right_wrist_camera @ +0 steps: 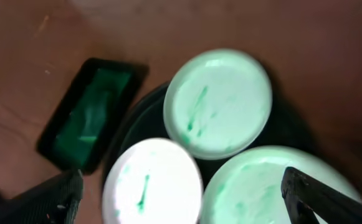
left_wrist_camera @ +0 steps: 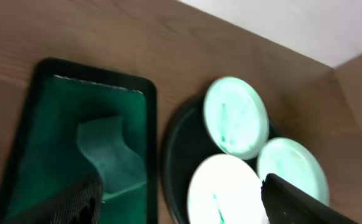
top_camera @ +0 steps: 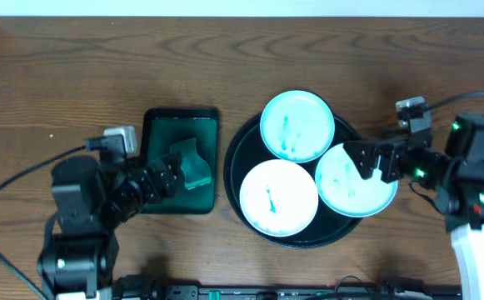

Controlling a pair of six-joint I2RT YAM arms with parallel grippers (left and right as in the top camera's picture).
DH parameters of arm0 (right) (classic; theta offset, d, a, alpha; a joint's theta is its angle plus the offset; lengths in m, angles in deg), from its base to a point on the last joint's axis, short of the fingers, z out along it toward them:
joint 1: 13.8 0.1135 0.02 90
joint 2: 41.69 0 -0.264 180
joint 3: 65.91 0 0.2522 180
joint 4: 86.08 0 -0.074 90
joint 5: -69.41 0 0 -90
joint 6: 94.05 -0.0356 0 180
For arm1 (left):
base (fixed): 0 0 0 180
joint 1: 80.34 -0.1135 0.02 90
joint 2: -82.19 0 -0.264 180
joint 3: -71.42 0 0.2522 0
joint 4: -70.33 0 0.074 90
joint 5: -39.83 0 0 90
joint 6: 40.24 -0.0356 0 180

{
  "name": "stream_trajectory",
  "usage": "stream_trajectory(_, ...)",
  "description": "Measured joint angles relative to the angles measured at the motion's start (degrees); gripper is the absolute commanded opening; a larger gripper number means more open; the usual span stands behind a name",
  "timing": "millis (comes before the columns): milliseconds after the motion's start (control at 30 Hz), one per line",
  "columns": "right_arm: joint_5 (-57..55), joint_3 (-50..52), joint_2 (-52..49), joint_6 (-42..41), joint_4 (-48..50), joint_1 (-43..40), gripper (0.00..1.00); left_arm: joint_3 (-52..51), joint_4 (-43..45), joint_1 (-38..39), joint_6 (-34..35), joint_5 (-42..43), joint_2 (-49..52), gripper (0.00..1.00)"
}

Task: Clean dirty plates on tray and stack at the side
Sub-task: 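Move right gripper to the lower-left white plate and grip its rim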

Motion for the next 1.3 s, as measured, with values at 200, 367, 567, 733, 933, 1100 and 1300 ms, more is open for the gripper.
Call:
stream_trajectory(200,1.46,-0.02,-5.29,-5.2,-2.45,2.95,0.88,0.94,-2.75,0.0,0.0,3.8,2.4,0.82)
stream_trajectory(367,-12.07,-0.02,-7.78,-6.78,-7.74,19.39,0.61,0.96,-5.01,0.0,1.57,4.81,2.38,0.82)
stream_trajectory(567,-26.32,1.73,-17.44,-13.94,-8.81,34.62,0.29,1.01,-8.11,0.0,2.62,2.73,3.48,0.82)
stream_trajectory(733,-30.56,4.39,-26.69,-17.84,-8.39,38.47,0.25,1.07,-14.12,0.0,2.8,-3.52,4.17,0.82)
stream_trajectory(933,-31.74,4.72,-30.14,-19.87,-8.09,38.4,0.34,1.07,-15.82,0.0,2.78,-8.26,4.17,0.82)
stream_trajectory(1100,-32.39,4.74,-30.14,-21.38,-7.37,38.36,0.29,3.15,-19.32,0.0,2.78,-10.78,6.08,0.82)
stream_trajectory(1300,-31.26,4.85,-29.94,-20.11,-7.82,38.01,0.28,15.3,-27.67,0.0,2.51,-13.14,15.06,0.82)
